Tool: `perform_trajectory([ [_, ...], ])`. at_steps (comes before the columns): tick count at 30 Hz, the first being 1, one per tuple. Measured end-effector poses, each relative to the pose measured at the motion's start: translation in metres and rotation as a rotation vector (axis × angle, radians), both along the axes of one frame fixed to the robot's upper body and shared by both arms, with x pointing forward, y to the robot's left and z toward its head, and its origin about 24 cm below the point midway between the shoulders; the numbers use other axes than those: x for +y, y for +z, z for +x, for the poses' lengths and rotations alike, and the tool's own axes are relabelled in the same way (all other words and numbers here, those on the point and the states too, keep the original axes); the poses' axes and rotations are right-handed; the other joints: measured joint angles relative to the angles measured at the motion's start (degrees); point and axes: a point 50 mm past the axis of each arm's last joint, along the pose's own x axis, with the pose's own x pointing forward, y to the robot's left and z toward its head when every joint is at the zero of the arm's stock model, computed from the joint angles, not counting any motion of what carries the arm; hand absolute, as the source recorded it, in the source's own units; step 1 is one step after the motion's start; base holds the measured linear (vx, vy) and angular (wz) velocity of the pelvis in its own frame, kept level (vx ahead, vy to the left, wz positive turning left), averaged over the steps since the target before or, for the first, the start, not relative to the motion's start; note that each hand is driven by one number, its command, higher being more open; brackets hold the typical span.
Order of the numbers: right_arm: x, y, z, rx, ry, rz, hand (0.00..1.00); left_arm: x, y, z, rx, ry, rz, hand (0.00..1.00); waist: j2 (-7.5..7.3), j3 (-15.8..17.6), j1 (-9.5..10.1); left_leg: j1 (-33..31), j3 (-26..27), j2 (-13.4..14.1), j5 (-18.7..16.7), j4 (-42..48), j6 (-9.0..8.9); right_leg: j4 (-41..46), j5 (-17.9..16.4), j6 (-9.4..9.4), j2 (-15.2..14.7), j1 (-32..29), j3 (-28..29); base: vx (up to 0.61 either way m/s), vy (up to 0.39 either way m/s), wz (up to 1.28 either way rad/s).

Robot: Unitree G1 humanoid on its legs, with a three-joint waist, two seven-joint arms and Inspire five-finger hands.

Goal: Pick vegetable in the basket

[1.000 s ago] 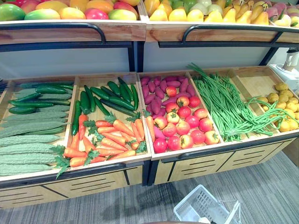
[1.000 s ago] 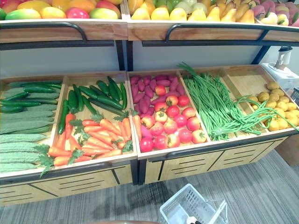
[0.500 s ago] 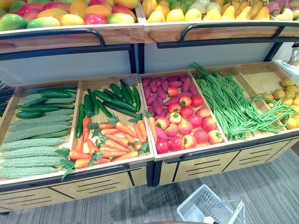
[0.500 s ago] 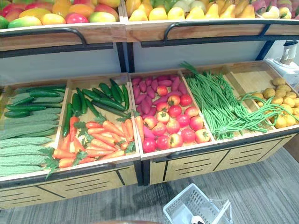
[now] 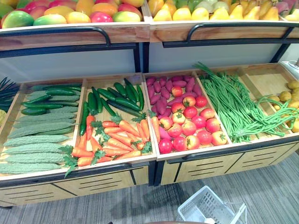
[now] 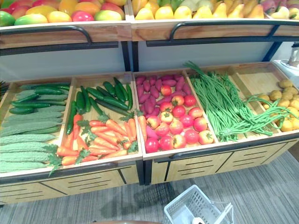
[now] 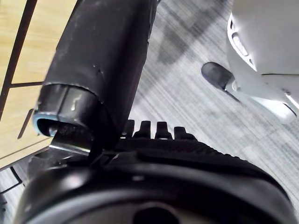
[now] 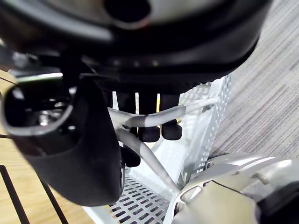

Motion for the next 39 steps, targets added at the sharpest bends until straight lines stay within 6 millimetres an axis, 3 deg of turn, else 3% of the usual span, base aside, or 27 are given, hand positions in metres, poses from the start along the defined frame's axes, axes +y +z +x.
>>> perform_trajectory([
  [4,-0.001,0.0,-0.002,-0.007,-0.059,0.006,0.0,0.017,0.004,-0.004,-0.01,0.129,0.053,1.0,-0.27,0.05,0.1,-0.03,-0.76,-0.41,0.01,0.07,0.01,-0.26,-0.09,0.13,-0.44,0.51,-1.03,0.04,0.016,0.16],
  [12,0.0,-0.001,-0.005,0.008,-0.071,0.013,0.0,0.071,0.025,-0.015,-0.06,0.414,0.229,1.0,-0.69,0.19,0.33,-0.3,-2.61,-1.01,0.03,-0.02,0.05,-0.57,-0.54,0.56,-1.01,1.73,-3.03,0.0,0.008,0.13],
  [20,0.0,-0.001,-0.006,0.011,-0.072,0.011,0.0,0.136,0.067,-0.02,-0.178,0.825,0.474,1.0,-0.76,0.15,1.01,-1.08,-3.43,-0.92,0.12,-0.04,0.23,-0.52,-0.96,0.46,-0.96,1.68,-4.07,-0.01,-0.002,0.06],
  [25,0.003,-0.001,-0.007,0.018,-0.078,0.008,0.0,0.194,0.142,0.01,-0.395,0.913,0.762,1.0,-0.9,0.05,2.31,-0.87,-2.7,-0.7,-0.18,-0.05,0.29,-0.52,-1.02,0.37,-0.78,1.65,-3.5,0.0,0.002,-0.05],
  [28,0.009,-0.002,-0.009,0.017,-0.064,0.013,0.0,0.216,0.219,0.043,-0.602,0.783,1.031,1.0,-1.19,-0.51,3.33,-0.56,-1.22,-0.68,-0.37,-0.04,0.09,-0.32,-0.98,0.35,-0.51,1.28,-2.28,0.0,0.009,-0.17],
  [30,0.009,-0.002,-0.011,0.022,-0.057,0.012,0.0,0.217,0.255,0.061,-0.693,0.658,1.17,1.0,-1.3,-0.92,3.5,-0.68,-0.9,-0.7,-0.43,-0.04,-0.01,-0.21,-0.87,0.22,-0.52,0.98,-1.7,0.01,0.009,-0.12],
  [31,0.009,-0.002,-0.014,0.03,-0.04,0.007,0.0,0.213,0.286,0.08,-0.768,0.523,1.293,1.0,-1.24,-1.54,3.51,-0.61,-0.24,-0.72,-0.41,0.0,-0.02,-0.21,-0.75,0.06,-0.52,0.84,-0.85,0.01,0.018,-0.09],
  [33,0.007,-0.001,-0.017,0.032,-0.025,-0.001,0.0,0.205,0.312,0.099,-0.867,0.394,1.389,1.0,-0.91,-2.1,3.53,-0.05,0.89,-0.76,-0.4,0.25,-0.03,-0.06,-0.7,0.0,-0.56,0.81,0.32,0.01,0.023,-0.18],
  [37,0.003,0.001,-0.022,0.029,-0.005,-0.016,0.0,0.189,0.336,0.132,-1.039,0.184,1.409,1.0,0.39,-3.83,3.32,0.16,3.18,-0.6,-0.4,0.27,-0.04,0.07,-0.41,-0.26,-0.62,-0.05,2.11,-0.01,0.017,-0.24],
  [39,0.001,0.002,-0.022,0.021,0.006,-0.014,0.0,0.177,0.347,0.153,-1.115,-0.013,1.393,1.0,0.89,-4.26,2.54,0.27,3.54,-0.28,-0.36,0.28,-0.11,0.08,-0.32,-0.33,-0.32,-0.12,2.38,-0.03,-0.011,-0.12],
])
